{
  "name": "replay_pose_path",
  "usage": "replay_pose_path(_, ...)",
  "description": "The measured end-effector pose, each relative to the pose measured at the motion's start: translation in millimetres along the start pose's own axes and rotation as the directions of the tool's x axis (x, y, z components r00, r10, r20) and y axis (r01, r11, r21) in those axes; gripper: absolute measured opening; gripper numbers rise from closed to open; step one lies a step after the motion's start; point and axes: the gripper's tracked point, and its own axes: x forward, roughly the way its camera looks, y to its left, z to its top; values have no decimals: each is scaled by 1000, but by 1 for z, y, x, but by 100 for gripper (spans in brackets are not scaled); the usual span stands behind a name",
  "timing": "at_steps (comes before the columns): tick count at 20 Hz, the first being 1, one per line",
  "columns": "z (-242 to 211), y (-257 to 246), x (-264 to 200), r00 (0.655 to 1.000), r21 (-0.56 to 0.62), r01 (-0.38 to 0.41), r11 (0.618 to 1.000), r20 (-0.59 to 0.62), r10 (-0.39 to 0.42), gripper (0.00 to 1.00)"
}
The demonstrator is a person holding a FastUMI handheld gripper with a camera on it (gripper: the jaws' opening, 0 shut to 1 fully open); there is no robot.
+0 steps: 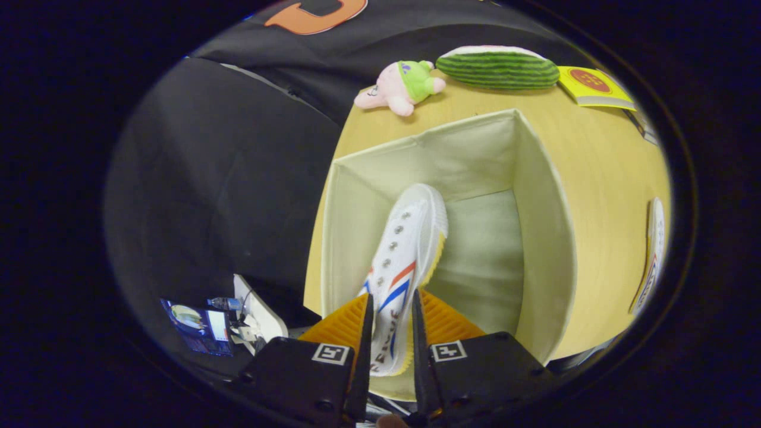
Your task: Open the storage box then place both shoes into the box .Put the left shoe in first, then the right shoe, with the right side of both shoes facing outward in a uniform manner.
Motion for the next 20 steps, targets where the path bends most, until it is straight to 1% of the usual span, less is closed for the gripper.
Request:
replay_pose_path(1,3,5,-4,1000,-12,-15,1000,11,16,42)
replay_pose_path(2,4,4,1,1000,-31,-16,999,24,17,47)
replay_pose_path(3,5,4,-6,999,-46,-10,999,35,12,50)
replay_pose_path(6,4,3,-18,998,-93,3,996,61,3,56)
replay_pose_path(9,5,-4,-39,993,-150,37,988,114,-19,56)
replay_pose_path(11,8,-10,-60,984,-212,80,974,171,-44,57)
replay_pose_path(12,8,-14,-73,979,-241,104,965,195,-57,61)
replay_pose_path(14,10,-27,-103,967,-272,159,949,236,-94,62)
replay_pose_path(15,10,-40,-117,960,-281,189,941,256,-116,65)
replay_pose_path(17,12,-71,-148,944,-280,256,925,279,-176,78)
replay_pose_path(20,14,-140,-193,903,-240,377,895,311,-297,79)
